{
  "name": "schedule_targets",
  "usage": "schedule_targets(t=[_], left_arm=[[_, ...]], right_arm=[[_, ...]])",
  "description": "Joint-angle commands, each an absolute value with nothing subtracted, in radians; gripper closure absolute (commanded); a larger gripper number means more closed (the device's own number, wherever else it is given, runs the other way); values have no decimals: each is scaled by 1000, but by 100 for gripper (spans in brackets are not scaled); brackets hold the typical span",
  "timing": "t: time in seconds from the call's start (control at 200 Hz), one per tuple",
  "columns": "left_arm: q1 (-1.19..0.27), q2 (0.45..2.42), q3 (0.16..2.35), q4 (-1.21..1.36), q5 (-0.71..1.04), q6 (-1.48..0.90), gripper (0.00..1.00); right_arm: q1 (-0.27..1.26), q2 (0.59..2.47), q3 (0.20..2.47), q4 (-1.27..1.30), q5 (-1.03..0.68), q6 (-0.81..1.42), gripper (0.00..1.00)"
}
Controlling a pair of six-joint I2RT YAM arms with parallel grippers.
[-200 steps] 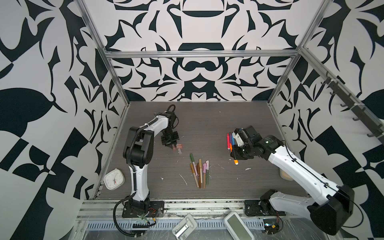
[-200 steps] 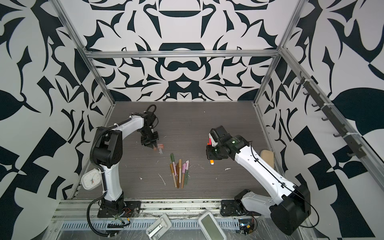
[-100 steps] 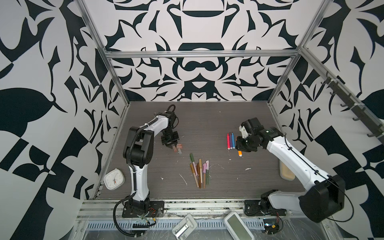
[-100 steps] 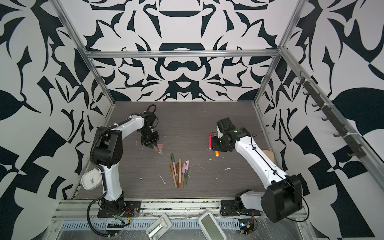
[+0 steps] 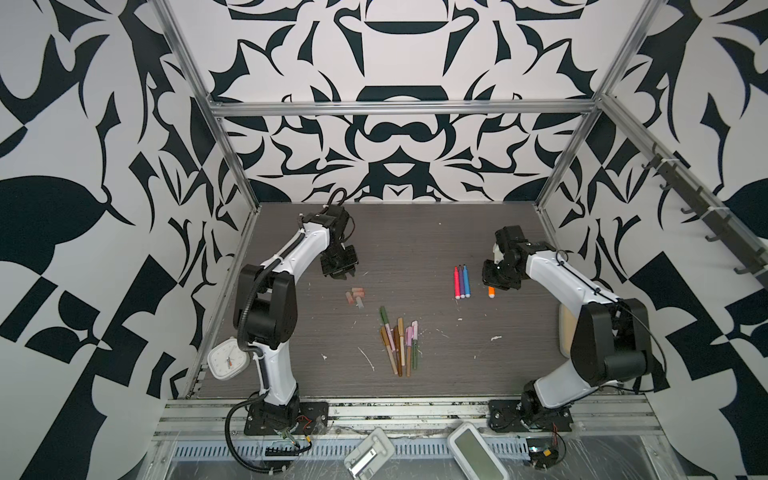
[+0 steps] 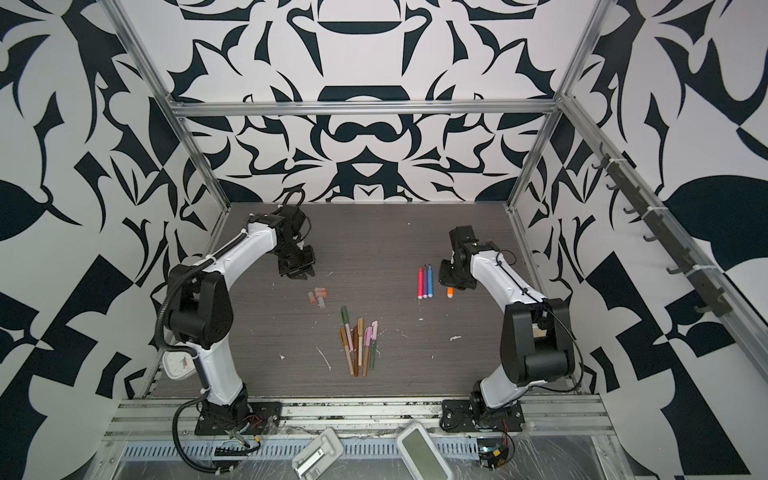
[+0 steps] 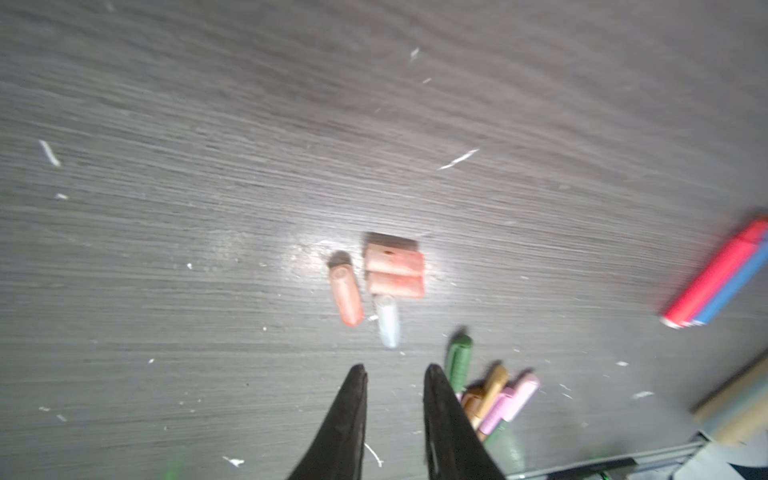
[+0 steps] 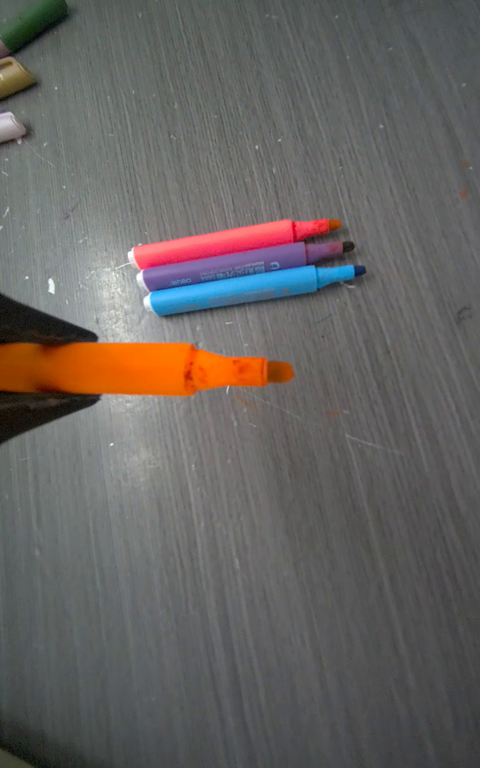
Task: Open the pen caps
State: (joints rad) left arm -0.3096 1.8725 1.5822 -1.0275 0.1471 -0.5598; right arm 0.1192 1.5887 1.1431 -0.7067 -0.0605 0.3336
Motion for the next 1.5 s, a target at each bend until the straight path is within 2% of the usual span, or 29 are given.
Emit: schedule_targets(t=[0.0,0.495,0.785,0.89,1.085,1.29,1.495], left_arm=[[-307,1832,1605,-1049,190,-597,72],[-293,1766,1556,-1025,252,-634,72],[-285,1740,1508,-1014,255,-632,72],[-284,1738,1500,-1013,257,-632,72],[-284,1747,1499,-1005,265,-637,72],[-283,1761,1512,-1002,276,-643,72],[-284,1771,1523,-1002,278,-644,72]], right_arm=[[120,1623,1203,-649,-124,251,100],[101,1847,1321,-648,-255,232,100],[82,1882,1328,-652,-284,240,98],[78,1881,1320,-646,-294,242,95],[73,1884,1310,-637,-315,241,82],[54,1880,1295,-614,-373,257,64],[35,1888,1296,-607,-405,260,60]])
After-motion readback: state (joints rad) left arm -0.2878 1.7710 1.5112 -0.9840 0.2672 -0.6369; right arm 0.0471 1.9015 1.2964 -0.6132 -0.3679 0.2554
